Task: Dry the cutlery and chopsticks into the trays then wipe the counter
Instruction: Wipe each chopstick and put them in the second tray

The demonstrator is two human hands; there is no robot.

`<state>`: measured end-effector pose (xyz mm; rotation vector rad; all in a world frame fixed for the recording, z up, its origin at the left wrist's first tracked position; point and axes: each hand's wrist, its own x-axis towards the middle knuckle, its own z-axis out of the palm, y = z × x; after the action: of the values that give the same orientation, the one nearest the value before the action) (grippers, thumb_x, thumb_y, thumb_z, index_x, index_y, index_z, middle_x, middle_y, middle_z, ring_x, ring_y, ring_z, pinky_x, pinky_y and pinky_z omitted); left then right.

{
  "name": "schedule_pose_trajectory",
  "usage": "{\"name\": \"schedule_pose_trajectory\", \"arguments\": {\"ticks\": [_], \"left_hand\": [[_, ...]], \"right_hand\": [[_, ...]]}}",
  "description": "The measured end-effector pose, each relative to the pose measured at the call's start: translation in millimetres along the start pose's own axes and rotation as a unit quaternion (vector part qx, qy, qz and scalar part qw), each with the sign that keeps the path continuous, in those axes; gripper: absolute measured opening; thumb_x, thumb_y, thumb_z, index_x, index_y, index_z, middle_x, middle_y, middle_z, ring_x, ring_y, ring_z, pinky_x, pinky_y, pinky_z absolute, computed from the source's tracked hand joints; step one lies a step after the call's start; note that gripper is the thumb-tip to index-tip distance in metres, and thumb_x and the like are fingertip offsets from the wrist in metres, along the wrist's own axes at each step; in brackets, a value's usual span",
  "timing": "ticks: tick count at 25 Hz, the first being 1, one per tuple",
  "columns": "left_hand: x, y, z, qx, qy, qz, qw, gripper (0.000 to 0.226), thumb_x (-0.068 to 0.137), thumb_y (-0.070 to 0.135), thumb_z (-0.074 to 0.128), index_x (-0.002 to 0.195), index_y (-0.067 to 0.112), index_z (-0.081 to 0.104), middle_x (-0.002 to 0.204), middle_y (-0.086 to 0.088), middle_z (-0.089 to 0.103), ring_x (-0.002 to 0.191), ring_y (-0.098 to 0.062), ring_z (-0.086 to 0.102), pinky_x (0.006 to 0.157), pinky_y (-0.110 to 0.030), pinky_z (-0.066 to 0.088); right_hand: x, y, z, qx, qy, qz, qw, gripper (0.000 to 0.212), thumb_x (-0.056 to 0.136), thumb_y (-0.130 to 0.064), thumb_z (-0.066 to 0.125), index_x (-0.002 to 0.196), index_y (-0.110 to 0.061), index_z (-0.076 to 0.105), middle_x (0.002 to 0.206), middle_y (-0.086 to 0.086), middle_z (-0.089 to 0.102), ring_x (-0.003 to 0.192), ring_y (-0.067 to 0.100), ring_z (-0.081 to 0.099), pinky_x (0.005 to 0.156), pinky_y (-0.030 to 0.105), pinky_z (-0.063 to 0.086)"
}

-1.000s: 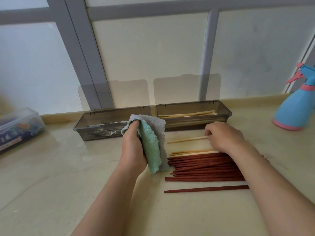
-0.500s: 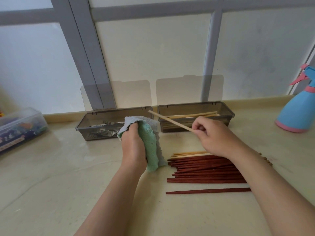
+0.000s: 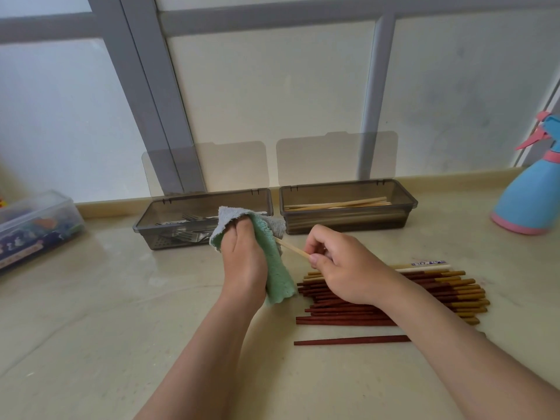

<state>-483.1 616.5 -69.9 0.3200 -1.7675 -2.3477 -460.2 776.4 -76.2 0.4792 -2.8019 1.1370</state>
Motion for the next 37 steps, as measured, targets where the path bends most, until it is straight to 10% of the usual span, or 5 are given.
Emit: {"name": "schedule_pose_trajectory", "arguments": {"ticks": [10,17,24,30,37], "left_hand": [[-9,-15,8,0.133,-0.1,0.1,0.981,0.044,0.106,0.023,0.032,0.094,0.006,0.07,0.09,-0.013,0.073,0.084,-0.025,0.07,0.076,-0.038,0.056],[7,-7,4,0.065,0.003,0.086,0.994,0.037,0.106,0.023,0.034,0.096,0.005,0.065,0.074,0.002,0.07,0.066,-0.014,0.059,0.069,-0.036,0.048],[-9,-16,7,0.181,-0.126,0.103,0.97,0.04,0.106,0.024,0.035,0.079,0.002,0.055,0.066,-0.008,0.054,0.061,-0.019,0.053,0.059,-0.041,0.046],[-19,-2,1,0.229,-0.291,0.07,0.926,0.04,0.107,0.023,0.039,0.076,0.012,0.062,0.063,0.012,0.067,0.062,-0.002,0.063,0.061,-0.013,0.048],[-21,-7,4,0.273,-0.404,0.041,0.872,0.04,0.104,0.026,0.043,0.071,0.006,0.05,0.063,-0.001,0.052,0.061,-0.014,0.051,0.065,-0.029,0.043]], "right_hand": [[6,-13,14,0.113,0.032,-0.008,0.993,0.013,0.1,-0.015,0.055,0.089,-0.021,0.053,0.084,0.005,0.063,0.062,0.016,0.053,0.06,0.037,0.046],[-1,-7,-11,0.068,-0.066,0.065,0.993,0.017,0.103,-0.022,0.053,0.094,-0.019,0.067,0.07,-0.001,0.067,0.053,0.007,0.057,0.05,0.021,0.046],[1,-10,4,0.141,-0.04,0.078,0.986,0.02,0.104,-0.021,0.053,0.09,-0.009,0.061,0.068,0.006,0.069,0.045,0.012,0.057,0.044,0.027,0.044],[8,-2,-10,0.293,0.128,0.091,0.943,0.02,0.101,-0.017,0.057,0.091,-0.003,0.068,0.075,0.01,0.062,0.06,0.025,0.057,0.042,0.029,0.04],[13,-2,-6,0.371,0.159,0.147,0.903,0.022,0.096,-0.011,0.06,0.079,-0.003,0.07,0.063,0.004,0.053,0.053,0.014,0.044,0.044,0.024,0.028]]}}
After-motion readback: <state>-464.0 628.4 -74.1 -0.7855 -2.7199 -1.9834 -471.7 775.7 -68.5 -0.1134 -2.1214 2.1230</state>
